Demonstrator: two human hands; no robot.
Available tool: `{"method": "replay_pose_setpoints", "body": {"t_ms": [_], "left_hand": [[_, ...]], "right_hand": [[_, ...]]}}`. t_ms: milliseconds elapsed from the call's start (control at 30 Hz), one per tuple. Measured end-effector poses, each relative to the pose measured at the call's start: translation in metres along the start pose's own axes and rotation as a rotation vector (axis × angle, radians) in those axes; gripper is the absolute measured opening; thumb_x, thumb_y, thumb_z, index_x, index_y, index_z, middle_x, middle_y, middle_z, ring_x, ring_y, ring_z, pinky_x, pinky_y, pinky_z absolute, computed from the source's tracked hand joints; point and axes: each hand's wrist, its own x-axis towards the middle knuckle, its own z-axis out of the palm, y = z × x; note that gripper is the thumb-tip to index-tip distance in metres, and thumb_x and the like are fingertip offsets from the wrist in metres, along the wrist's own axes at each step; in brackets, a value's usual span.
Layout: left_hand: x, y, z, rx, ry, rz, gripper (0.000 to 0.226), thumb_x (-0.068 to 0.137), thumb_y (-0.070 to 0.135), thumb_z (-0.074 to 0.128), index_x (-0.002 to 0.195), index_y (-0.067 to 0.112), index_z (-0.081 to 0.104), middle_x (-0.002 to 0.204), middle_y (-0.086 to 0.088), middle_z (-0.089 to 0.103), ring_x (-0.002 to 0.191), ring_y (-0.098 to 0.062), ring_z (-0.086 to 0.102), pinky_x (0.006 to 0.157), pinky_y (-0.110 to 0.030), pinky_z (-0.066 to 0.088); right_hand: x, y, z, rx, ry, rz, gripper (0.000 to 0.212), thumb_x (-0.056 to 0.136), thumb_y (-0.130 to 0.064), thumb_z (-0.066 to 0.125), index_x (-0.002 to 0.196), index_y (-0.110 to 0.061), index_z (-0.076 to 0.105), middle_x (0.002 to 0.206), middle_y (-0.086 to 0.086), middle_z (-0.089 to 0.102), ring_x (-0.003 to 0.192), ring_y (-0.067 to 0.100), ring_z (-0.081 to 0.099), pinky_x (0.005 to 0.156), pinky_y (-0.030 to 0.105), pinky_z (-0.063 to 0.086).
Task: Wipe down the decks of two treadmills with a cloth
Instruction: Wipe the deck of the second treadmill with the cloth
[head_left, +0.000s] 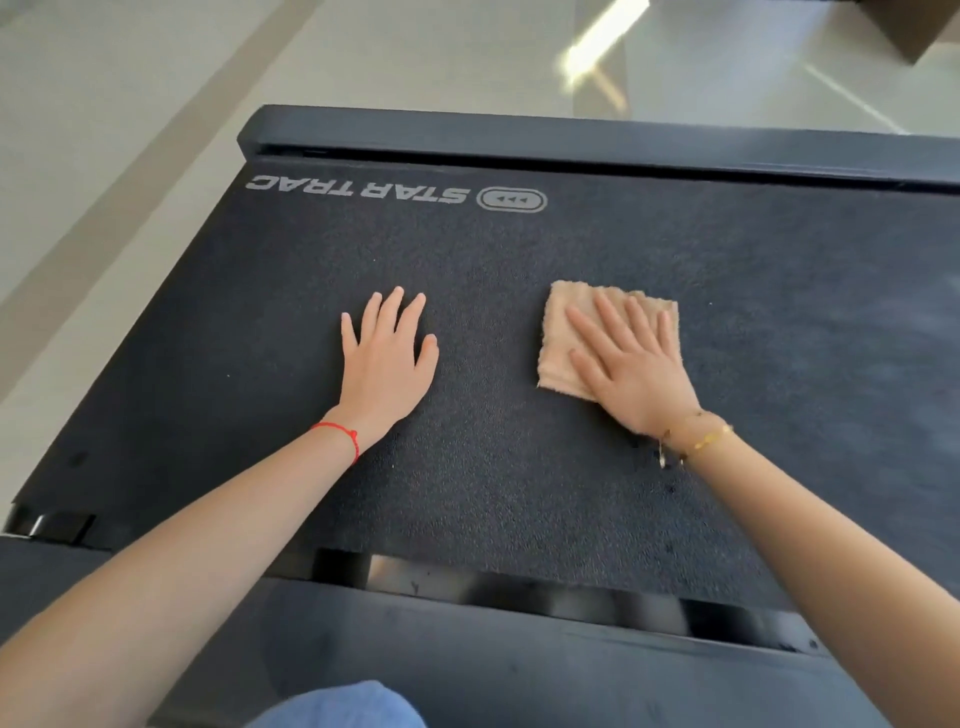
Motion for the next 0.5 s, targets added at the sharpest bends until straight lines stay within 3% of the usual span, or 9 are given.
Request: {"method": "replay_pose_setpoints", "body": {"t_ms": [67,133,367,500], "left_hand": [[-0.017,0.005,0.001,0.004,-0.007,0.016,0.057,0.103,0.04,0.032,0.157,0.024,0.022,0.165,-0.004,0.016,0.153,-0.025,0.007,0.121,-0.059,0.004],[-0.03,0.011,0.004,0.006,-0.006,0.023,0.058,0.103,0.041,0.032,0.157,0.024,0.021,0.165,-0.004,0.015,0.153,-0.026,0.006,0.121,-0.059,0.003],[-0.05,0.022,0.009,0.023,0.038,-0.01,0.058,0.103,0.039,0.031,0.157,0.024,0.02,0.165,-0.004,0.014,0.153,-0.026,0.006,0.121,-0.06,0.002],[-0.057,0.031,0.011,0.018,0.026,-0.026,0.059,0.103,0.04,0.032,0.158,0.024,0.018,0.166,-0.005,0.012,0.153,-0.029,0.003,0.119,-0.062,0.001]], "right_hand": [[0.009,0.001,-0.002,-0.005,-0.002,0.144,0.056,0.102,-0.055,0.015,0.156,-0.044,0.006,0.167,-0.005,-0.002,0.153,0.027,-0.01,0.12,0.051,-0.011],[0.006,-0.012,-0.001,-0.012,0.007,0.164,0.057,0.102,-0.055,0.014,0.157,-0.043,0.005,0.167,-0.004,-0.002,0.152,0.029,-0.01,0.12,0.052,-0.013],[-0.092,-0.065,0.011,-0.055,-0.016,-0.204,0.056,0.102,-0.056,0.013,0.156,-0.042,0.01,0.166,-0.005,0.007,0.153,0.031,-0.001,0.121,0.055,0.0],[-0.125,-0.051,0.013,-0.042,-0.023,-0.243,0.056,0.102,-0.057,0.012,0.156,-0.043,0.011,0.166,-0.008,0.006,0.154,0.026,-0.001,0.123,0.052,0.001]]}}
